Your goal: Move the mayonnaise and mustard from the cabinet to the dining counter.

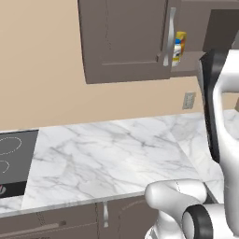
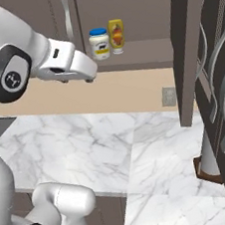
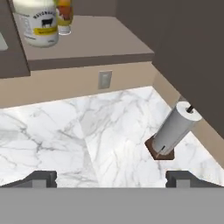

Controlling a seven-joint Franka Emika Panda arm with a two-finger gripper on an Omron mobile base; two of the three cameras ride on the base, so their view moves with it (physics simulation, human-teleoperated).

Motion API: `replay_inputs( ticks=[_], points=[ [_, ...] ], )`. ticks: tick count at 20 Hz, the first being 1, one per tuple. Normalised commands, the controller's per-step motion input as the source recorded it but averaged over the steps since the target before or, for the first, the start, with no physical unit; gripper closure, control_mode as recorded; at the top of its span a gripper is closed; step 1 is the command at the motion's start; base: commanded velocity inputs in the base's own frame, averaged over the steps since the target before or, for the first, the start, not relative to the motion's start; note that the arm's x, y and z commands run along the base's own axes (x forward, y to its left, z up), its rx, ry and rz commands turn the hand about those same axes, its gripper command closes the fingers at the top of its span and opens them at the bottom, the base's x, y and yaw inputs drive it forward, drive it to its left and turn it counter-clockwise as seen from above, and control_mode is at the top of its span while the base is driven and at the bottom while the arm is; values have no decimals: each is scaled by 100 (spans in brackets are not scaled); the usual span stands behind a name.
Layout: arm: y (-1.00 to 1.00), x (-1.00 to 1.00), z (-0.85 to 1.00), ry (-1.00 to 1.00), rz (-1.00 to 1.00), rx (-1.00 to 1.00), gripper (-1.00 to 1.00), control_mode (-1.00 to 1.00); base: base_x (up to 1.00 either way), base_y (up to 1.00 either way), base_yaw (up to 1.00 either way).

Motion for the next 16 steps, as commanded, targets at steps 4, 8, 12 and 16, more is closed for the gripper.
replay_inputs(
  ticks=[4, 8, 12, 16],
  points=[
    [46, 1, 32, -5, 19, 24, -100, -100, 0, 0, 0],
    [41, 0, 6, -23, 19, 18, -100, -100, 0, 0, 0],
    [41, 9, 0, -35, 17, 15, -100, -100, 0, 0, 0],
    [46, 23, 2, -31, 16, 10, -100, -100, 0, 0, 0]
  ],
)
